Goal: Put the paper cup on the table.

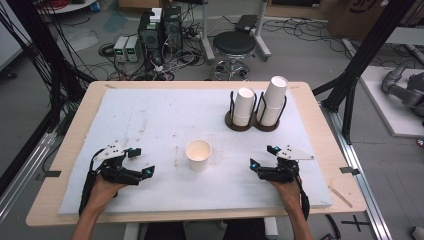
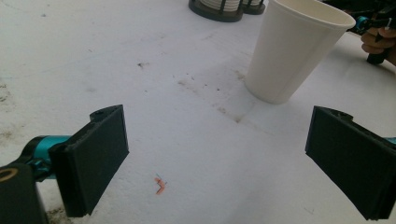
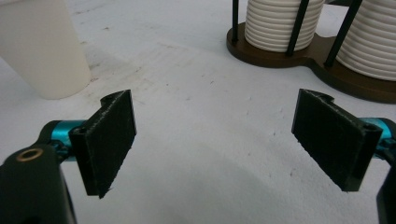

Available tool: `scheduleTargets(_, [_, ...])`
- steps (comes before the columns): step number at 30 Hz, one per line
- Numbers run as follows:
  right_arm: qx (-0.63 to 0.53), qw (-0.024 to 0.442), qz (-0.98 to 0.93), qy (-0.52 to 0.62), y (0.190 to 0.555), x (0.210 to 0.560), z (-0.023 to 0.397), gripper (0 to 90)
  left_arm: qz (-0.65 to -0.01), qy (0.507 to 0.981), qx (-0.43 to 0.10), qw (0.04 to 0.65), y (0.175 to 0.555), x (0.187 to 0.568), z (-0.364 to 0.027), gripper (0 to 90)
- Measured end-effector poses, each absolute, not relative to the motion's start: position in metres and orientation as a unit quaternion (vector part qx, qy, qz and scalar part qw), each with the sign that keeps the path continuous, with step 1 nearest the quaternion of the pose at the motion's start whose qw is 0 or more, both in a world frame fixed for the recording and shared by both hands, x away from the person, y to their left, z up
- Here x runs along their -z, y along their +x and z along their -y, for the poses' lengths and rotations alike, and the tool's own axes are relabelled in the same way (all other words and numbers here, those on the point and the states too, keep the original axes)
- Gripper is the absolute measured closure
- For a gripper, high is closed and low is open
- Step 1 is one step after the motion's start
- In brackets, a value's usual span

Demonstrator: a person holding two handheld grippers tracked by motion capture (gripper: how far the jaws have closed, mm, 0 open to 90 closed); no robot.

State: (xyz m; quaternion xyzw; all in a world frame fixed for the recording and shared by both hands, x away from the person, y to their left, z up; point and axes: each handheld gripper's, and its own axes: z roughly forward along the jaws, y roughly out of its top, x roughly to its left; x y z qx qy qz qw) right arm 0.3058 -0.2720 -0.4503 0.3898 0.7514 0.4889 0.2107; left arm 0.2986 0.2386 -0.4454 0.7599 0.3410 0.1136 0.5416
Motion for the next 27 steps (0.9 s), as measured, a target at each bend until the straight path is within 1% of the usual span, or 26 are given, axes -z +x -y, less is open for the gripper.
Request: scheduleTargets(27, [-0.494, 0.209, -0.751, 0.384, 0.3045, 0.4507, 0.2727, 14.2, -0.346, 0.757, -0.118, 0.542, 0.2994, 0.4473, -0.2415, 5.9])
